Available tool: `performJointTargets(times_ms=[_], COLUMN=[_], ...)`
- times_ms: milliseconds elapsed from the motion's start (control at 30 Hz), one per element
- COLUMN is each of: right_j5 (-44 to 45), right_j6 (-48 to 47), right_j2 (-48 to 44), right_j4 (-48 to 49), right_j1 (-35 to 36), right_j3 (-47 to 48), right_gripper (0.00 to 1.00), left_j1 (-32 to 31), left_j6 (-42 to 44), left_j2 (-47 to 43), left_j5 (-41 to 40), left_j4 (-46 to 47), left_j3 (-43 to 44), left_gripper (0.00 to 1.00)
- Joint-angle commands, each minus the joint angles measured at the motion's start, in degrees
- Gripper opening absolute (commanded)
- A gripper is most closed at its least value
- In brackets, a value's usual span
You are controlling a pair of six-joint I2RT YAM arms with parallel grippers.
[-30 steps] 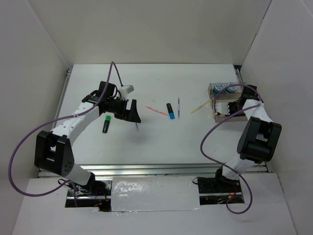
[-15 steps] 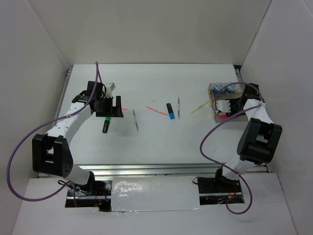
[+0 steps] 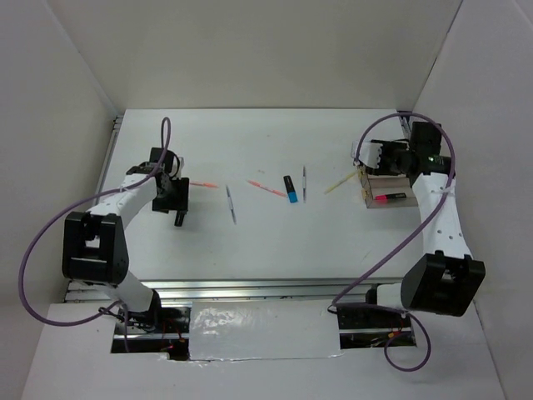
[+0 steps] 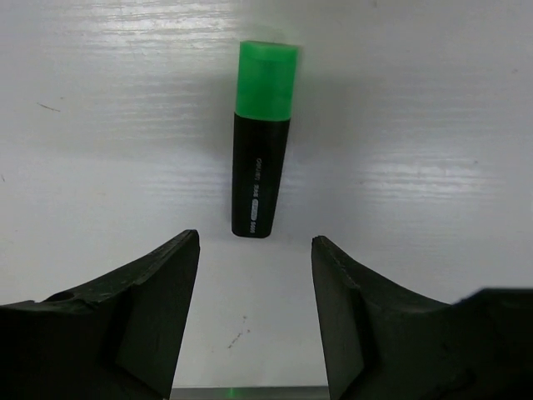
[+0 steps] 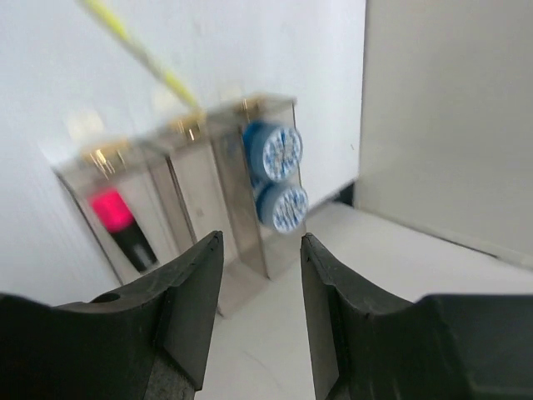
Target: Sort the stationery into containers
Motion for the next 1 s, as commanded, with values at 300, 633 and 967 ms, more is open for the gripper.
performJointTargets(times_ms=[300,633,967], right_j5=[-13.0,-15.6,-17.9], right_j6=[38.6,45.9,76.0], right_j2=[-6.2,-8.6,-10.8], right_j4=[-7.1,-6.4,6.5], right_j1=[8.5,11.4,19.2], right_j3=[3.3,2.9,3.1], right_gripper=[0.51,0.52,0.83], left_j1=[0.4,0.3,2.2], left_j6=[1.9,1.6,-5.2], left_j2=[11.7,16.9,6.4], left_j5=[-1.0,-2.1,10.9], left_j4=[4.6,7.5,12.2], left_j3=[5.9,7.5,5.4], left_gripper=[0.63,0.56,0.28])
